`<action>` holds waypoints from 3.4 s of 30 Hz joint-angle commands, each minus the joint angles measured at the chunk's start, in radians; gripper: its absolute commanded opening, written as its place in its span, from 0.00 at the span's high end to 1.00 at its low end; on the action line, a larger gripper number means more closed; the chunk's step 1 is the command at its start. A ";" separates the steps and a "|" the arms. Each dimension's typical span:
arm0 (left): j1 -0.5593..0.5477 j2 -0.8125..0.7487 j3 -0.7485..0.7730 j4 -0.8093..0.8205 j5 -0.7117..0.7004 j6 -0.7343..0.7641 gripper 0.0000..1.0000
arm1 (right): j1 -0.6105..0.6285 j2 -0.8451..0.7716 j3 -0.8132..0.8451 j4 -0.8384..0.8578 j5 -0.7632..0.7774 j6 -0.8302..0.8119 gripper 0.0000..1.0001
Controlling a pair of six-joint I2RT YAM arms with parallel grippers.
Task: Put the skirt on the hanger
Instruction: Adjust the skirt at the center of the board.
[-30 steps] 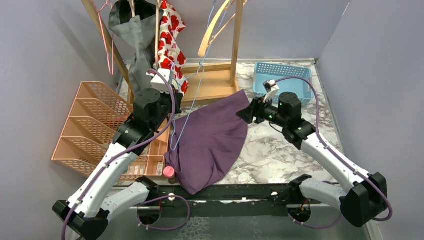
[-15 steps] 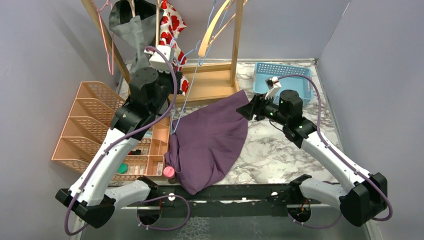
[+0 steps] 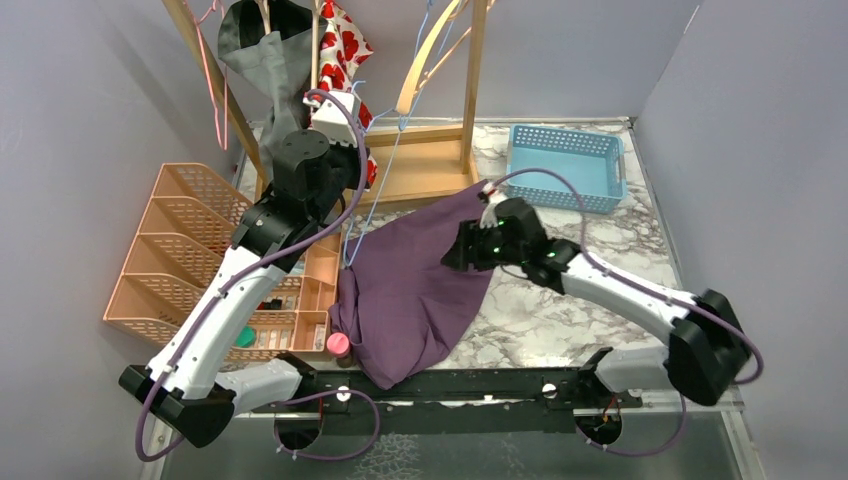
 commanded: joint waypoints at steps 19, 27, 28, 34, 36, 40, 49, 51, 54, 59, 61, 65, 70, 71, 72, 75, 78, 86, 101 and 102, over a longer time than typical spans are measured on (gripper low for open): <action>0.012 -0.034 0.100 -0.013 -0.037 0.044 1.00 | 0.146 0.472 0.147 -0.414 0.535 0.091 0.35; 0.013 -0.099 0.039 -0.049 -0.013 0.001 1.00 | 0.008 0.446 0.154 -0.502 0.653 0.060 0.99; 0.013 -0.113 0.022 -0.057 -0.005 -0.010 1.00 | -0.031 0.421 0.151 -0.493 0.660 0.044 0.99; 0.012 -0.209 -0.123 -0.097 0.079 -0.122 1.00 | -0.225 0.302 0.200 -0.374 0.681 -0.116 0.99; 0.012 -0.235 -0.176 -0.103 0.118 -0.166 1.00 | -0.266 0.297 0.240 -0.351 0.676 -0.163 0.99; 0.012 -0.275 -0.261 -0.115 0.181 -0.238 1.00 | -0.278 0.258 0.333 -0.377 0.594 -0.207 0.58; 0.012 -0.367 -0.414 -0.130 0.204 -0.334 1.00 | -0.062 0.050 0.319 -0.356 0.285 -0.113 0.45; 0.012 -0.371 -0.455 -0.129 0.178 -0.349 1.00 | 0.019 0.073 0.309 -0.370 0.315 -0.078 0.45; 0.012 -0.365 -0.517 -0.105 0.123 -0.373 1.00 | 0.113 0.126 0.268 -0.380 0.338 -0.056 0.44; 0.011 -0.327 -0.550 -0.076 0.050 -0.425 1.00 | 0.246 0.209 0.214 -0.469 0.366 -0.050 0.41; 0.012 -0.307 -0.546 -0.071 0.018 -0.450 1.00 | 0.277 0.233 0.186 -0.500 0.349 -0.061 0.40; 0.012 -0.268 -0.544 -0.059 -0.020 -0.476 1.00 | 0.291 0.276 0.136 -0.560 0.362 -0.071 0.39; 0.006 -0.226 -0.550 -0.051 -0.022 -0.519 1.00 | 0.293 0.279 0.131 -0.651 0.448 0.004 0.44; 0.002 -0.206 -0.554 -0.051 -0.025 -0.531 1.00 | 0.293 0.271 0.142 -0.680 0.490 0.044 0.47; -0.004 -0.193 -0.557 -0.050 -0.031 -0.545 1.00 | 0.293 0.265 0.155 -0.706 0.525 0.084 0.50; -0.030 -0.146 -0.587 -0.019 -0.094 -0.577 1.00 | 0.291 0.230 0.181 -0.723 0.554 0.143 0.53; -0.040 -0.111 -0.640 0.054 -0.124 -0.587 1.00 | 0.293 0.167 0.161 -0.667 0.513 0.164 0.48; -0.042 -0.206 -0.827 0.168 -0.160 -0.607 0.83 | 0.292 0.055 0.080 -0.591 0.492 0.201 0.45; -0.042 -0.281 -0.746 0.147 0.165 -0.332 0.71 | 0.291 0.006 0.137 -0.869 0.619 0.468 0.43; -0.044 -0.262 -0.733 0.158 0.221 -0.322 0.70 | 0.291 0.010 0.144 -0.908 0.621 0.499 0.43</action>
